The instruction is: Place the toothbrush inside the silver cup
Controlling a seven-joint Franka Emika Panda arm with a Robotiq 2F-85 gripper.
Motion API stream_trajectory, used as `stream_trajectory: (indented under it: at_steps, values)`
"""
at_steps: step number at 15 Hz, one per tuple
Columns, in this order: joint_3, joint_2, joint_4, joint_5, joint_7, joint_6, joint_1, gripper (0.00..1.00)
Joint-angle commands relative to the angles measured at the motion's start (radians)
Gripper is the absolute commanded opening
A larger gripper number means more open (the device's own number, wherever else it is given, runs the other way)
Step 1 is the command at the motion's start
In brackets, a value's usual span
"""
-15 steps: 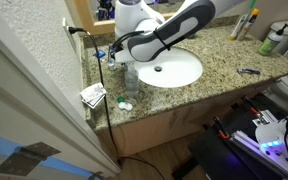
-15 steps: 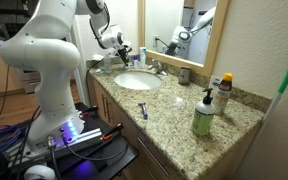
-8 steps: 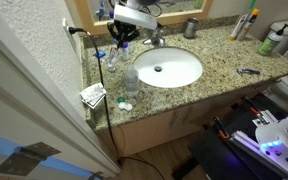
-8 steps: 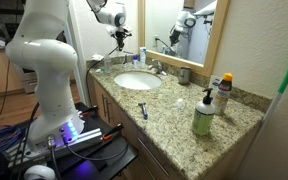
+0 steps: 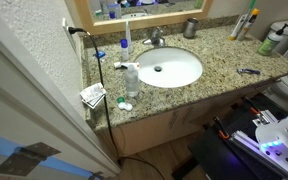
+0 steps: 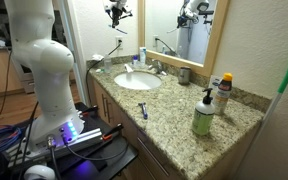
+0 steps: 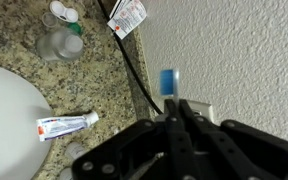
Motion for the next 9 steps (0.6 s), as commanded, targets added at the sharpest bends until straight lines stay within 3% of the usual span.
stream_trajectory:
  at_steps: [1,4,9]
  values:
    - [-0.03,-0.013,-0.009,0.013,0.024,-0.005,0.016,0.02]
    - [-0.076,-0.066,-0.057,0.129,0.08,-0.028,-0.025,0.02]
    - [-0.208,-0.256,-0.225,0.328,0.098,-0.067,-0.112,0.02]
